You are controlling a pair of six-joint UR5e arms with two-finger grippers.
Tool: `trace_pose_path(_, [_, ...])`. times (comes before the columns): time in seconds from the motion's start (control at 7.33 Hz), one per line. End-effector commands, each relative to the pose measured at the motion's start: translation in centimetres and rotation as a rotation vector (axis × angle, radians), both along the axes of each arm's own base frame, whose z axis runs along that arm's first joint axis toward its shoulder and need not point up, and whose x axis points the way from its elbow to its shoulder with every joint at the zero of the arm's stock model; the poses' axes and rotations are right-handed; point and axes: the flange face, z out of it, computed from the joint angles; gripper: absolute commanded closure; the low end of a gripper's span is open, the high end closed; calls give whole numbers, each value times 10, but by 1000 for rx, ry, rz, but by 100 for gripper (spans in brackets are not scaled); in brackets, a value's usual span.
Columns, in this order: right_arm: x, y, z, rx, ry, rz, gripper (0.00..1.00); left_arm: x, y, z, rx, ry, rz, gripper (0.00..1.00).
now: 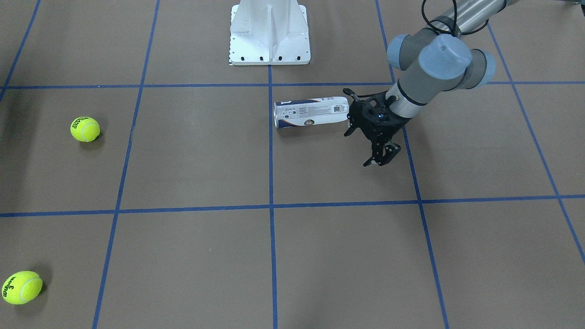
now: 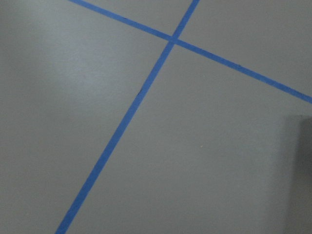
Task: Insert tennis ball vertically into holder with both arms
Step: 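Reach the left gripper down to the lying Wilson tube and grasp it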
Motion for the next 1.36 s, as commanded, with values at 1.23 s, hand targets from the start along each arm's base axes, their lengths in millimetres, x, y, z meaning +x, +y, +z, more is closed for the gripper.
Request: trace_pose_path(1.23, [3, 40, 9, 35, -10, -3, 0, 150, 139, -145, 362, -353, 161, 1])
